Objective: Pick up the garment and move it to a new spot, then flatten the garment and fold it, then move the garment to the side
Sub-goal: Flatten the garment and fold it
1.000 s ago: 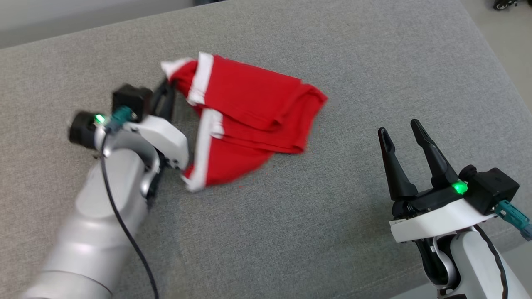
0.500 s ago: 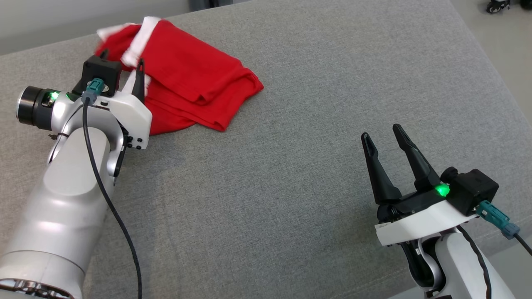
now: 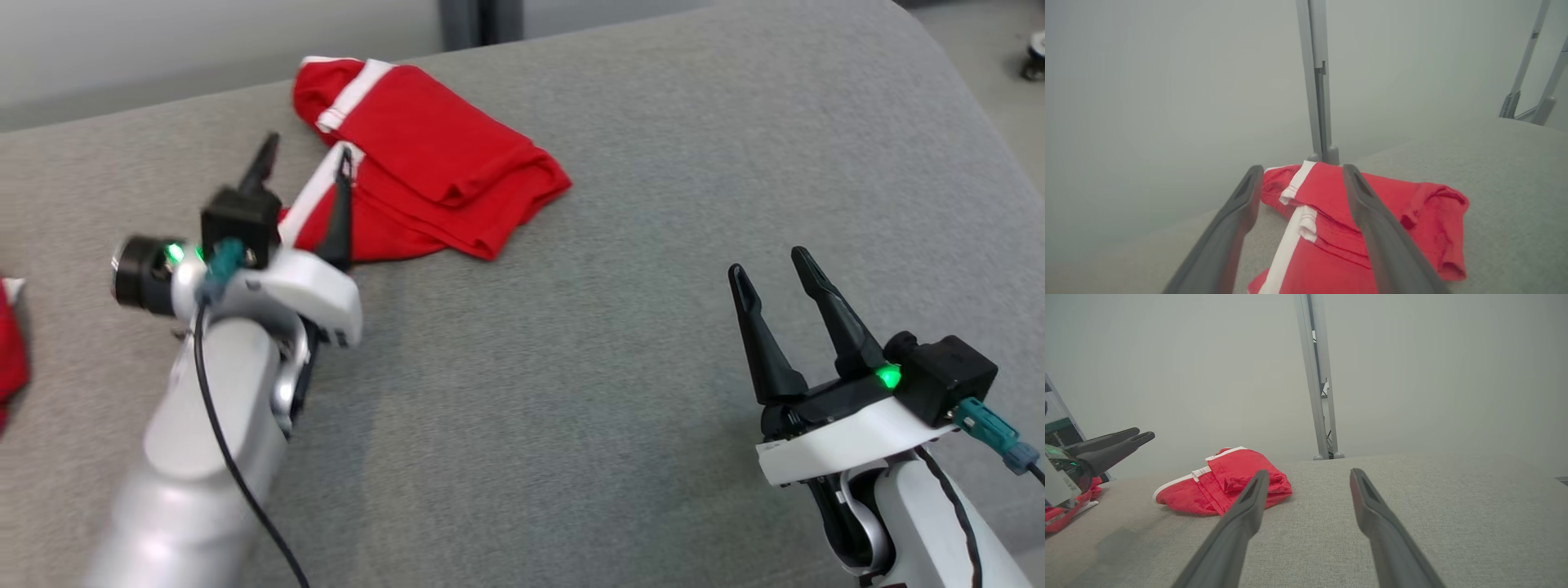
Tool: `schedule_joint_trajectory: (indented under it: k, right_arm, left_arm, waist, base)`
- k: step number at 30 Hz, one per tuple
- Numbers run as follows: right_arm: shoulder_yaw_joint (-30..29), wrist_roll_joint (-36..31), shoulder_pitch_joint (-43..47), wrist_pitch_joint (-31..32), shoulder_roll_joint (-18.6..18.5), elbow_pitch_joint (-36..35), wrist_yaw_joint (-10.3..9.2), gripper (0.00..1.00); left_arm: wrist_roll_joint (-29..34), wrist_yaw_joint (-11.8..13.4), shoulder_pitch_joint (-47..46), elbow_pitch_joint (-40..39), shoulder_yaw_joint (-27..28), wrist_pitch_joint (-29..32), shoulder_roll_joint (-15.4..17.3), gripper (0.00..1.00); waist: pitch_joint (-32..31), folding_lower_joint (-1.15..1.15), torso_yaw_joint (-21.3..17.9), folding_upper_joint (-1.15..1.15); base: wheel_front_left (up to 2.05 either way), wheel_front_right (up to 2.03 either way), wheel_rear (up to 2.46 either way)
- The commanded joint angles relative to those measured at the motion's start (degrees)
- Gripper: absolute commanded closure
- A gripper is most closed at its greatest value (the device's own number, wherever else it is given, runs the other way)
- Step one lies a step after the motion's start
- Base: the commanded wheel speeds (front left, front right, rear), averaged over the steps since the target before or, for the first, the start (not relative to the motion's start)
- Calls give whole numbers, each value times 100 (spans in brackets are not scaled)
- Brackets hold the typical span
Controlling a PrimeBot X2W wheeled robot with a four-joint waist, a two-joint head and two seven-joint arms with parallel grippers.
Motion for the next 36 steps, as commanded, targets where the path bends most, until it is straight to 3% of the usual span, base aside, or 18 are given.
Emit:
schedule_joint_trajectory:
  k: [1, 8, 14, 20, 27, 36]
  right_arm:
    - [-11, -40, 41, -24, -49, -23, 0, 0]
    - [61, -163, 73, -25, -236, 91, 0, 0]
    - [76, -278, -60, -25, -429, 367, -1, 0]
    - [185, -508, -495, 83, -616, 798, -1, 0]
    - [161, -573, -1533, 449, -732, 1519, -1, 0]
    - [-210, -1138, -2997, 1004, -959, 3063, -1, 0]
  left_arm:
    - [42, 21, 189, -185, 46, -11, -14, 0]
    - [168, 28, 1581, -1774, 436, -12, -138, 0]
    - [276, -66, 2589, -2620, 703, -13, -370, 0]
    - [341, -159, 3016, -2910, 848, -13, -565, 0]
    - [326, -253, 3058, -2975, 618, -13, -630, 0]
    - [-196, -10, 2865, -3257, 45, -14, -633, 0]
  waist:
    - [-135, 0, 231, 0]
    - [-361, 0, 948, 0]
    - [-451, 0, 1572, 0]
    - [-419, 0, 2138, 0]
    - [-201, 0, 2783, 0]
    - [299, 0, 3702, 0]
  base:
    - [0, 0, 0]
    - [0, 0, 0]
    - [0, 0, 0]
    - [0, 0, 0]
    - [0, 0, 0]
    - [0, 0, 0]
